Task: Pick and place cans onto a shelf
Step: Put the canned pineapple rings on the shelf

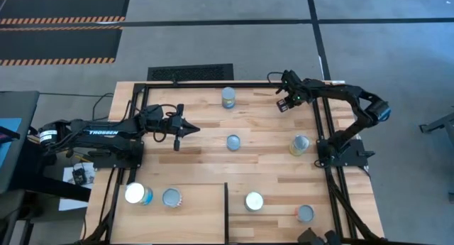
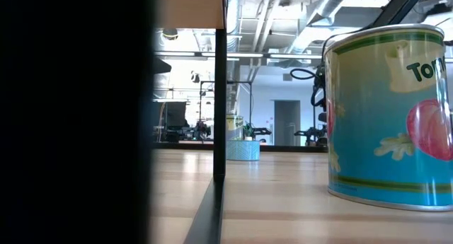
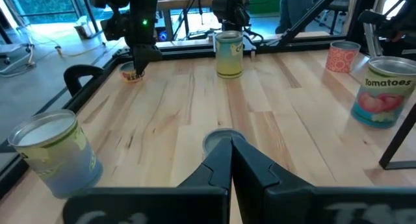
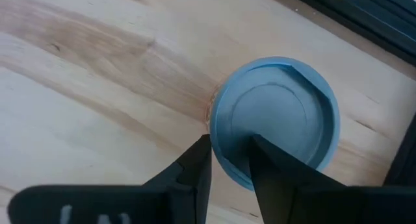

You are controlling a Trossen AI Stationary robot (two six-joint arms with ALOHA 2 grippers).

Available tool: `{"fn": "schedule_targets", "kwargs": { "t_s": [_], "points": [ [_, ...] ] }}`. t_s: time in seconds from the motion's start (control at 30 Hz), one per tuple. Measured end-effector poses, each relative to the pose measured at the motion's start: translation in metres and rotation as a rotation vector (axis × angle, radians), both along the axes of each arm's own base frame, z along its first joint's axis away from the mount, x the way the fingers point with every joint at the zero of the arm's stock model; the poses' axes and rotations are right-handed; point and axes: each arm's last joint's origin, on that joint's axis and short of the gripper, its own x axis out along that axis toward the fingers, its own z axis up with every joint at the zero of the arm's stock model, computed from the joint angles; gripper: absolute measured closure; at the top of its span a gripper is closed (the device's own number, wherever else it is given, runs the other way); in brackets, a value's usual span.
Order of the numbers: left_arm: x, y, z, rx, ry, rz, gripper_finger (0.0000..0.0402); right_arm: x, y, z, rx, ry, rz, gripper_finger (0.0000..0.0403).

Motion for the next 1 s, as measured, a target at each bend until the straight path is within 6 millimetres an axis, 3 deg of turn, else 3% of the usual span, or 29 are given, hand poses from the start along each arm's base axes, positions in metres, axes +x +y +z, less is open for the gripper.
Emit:
{"fn": "schedule_targets", "kwargs": {
  "t_s": [0.23,0.43,0.73,1.0],
  "points": [
    [0.000,0.000,-0.001,-0.017,0.012,0.002,0.0401,0.007,0.017,0.011,0.039,-0.044,0.085,0.0332],
    [0.000,0.000,-0.001,-0.018,0.012,0.006,0.0401,0.024,0.055,0.057,0.025,-0.113,0.234,0.0393],
    [0.000,0.001,-0.001,-0.011,0.012,0.033,0.0401,0.078,0.157,0.144,-0.025,-0.309,0.559,0.0377],
    [0.000,0.001,-0.001,-0.014,0.013,0.052,0.0401,0.141,0.251,0.185,-0.119,-0.411,0.876,0.0380]
  ]
}}
